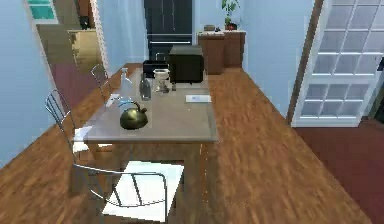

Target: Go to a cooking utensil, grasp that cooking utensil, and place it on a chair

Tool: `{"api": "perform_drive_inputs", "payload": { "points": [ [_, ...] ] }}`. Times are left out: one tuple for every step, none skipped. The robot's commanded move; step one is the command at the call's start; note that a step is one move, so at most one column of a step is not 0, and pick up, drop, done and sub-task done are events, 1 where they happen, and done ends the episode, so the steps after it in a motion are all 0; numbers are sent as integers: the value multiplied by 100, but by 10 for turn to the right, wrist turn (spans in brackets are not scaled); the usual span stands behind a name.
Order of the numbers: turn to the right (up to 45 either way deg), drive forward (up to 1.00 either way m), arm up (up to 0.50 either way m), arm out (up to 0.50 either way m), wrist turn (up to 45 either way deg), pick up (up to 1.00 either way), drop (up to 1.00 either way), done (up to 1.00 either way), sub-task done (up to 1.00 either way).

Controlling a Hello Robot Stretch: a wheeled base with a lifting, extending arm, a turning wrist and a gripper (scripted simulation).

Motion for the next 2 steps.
{"api": "perform_drive_inputs", "payload": {
  "points": [
    [-450, 0, 0, 0, 0, 0, 0, 0, 0],
    [-90, 0, 0, 0, 0, 0, 0, 0, 0]
  ]
}}
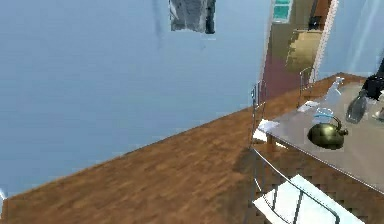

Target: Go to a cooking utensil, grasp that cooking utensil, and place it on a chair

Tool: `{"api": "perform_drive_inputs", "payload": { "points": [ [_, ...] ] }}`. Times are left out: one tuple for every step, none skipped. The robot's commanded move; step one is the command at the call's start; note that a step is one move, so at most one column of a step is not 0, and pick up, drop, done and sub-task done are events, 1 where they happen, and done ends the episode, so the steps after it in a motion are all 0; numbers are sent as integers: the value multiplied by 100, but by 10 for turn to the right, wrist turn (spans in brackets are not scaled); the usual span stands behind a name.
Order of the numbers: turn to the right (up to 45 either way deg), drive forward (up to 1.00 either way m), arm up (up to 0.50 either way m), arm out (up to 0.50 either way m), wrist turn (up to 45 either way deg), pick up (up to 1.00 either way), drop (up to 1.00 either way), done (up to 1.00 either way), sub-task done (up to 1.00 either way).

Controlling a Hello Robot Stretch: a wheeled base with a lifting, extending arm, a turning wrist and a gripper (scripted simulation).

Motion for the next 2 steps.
{"api": "perform_drive_inputs", "payload": {
  "points": [
    [0, 35, 0, 0, 0, 0, 0, 0, 0],
    [-390, 0, 0, 0, 0, 0, 0, 0, 0]
  ]
}}
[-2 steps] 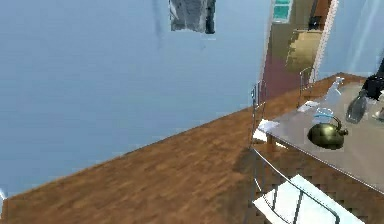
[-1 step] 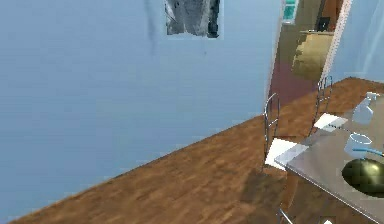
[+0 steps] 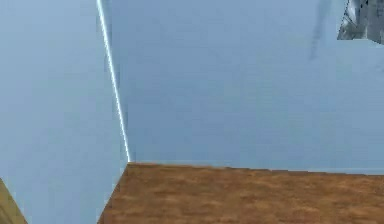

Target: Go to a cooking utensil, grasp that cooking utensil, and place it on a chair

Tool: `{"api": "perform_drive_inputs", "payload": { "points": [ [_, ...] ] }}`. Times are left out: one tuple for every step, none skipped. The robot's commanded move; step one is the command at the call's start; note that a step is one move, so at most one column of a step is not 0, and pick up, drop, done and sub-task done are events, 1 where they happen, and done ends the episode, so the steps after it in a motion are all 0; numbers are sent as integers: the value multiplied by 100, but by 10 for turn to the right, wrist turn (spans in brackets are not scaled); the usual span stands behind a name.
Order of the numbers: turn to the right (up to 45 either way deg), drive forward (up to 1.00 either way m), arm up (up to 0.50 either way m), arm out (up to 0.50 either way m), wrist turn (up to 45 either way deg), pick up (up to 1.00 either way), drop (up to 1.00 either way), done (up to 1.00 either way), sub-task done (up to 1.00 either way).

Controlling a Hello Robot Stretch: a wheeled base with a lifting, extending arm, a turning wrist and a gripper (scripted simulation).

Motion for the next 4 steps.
{"api": "perform_drive_inputs", "payload": {
  "points": [
    [450, 0, 0, 0, 0, 0, 0, 0, 0],
    [0, 95, 0, 0, 0, 0, 0, 0, 0],
    [0, 0, 50, 0, 0, 0, 0, 0, 0],
    [0, 0, 26, 0, 0, 0, 0, 0, 0]
  ]
}}
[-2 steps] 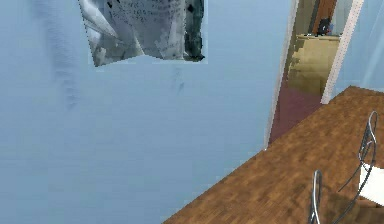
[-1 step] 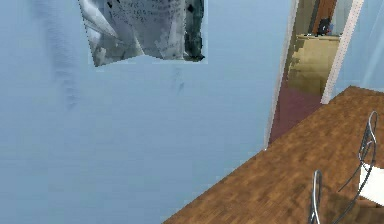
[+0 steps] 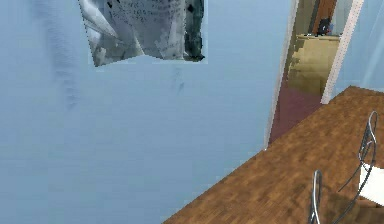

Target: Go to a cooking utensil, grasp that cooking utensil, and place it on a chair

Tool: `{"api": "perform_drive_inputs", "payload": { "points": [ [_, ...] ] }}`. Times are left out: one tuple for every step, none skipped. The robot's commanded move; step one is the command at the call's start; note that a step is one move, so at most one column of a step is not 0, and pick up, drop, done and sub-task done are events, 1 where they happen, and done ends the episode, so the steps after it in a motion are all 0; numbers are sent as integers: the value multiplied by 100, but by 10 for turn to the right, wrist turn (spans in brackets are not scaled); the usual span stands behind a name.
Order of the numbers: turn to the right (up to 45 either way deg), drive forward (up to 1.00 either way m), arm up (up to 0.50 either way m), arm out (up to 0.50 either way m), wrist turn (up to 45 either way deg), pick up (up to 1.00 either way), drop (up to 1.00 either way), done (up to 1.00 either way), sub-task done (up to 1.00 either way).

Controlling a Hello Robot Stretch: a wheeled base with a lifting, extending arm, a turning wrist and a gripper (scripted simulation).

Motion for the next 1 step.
{"api": "perform_drive_inputs", "payload": {
  "points": [
    [0, 0, 0, 36, 0, 0, 0, 0, 0]
  ]
}}
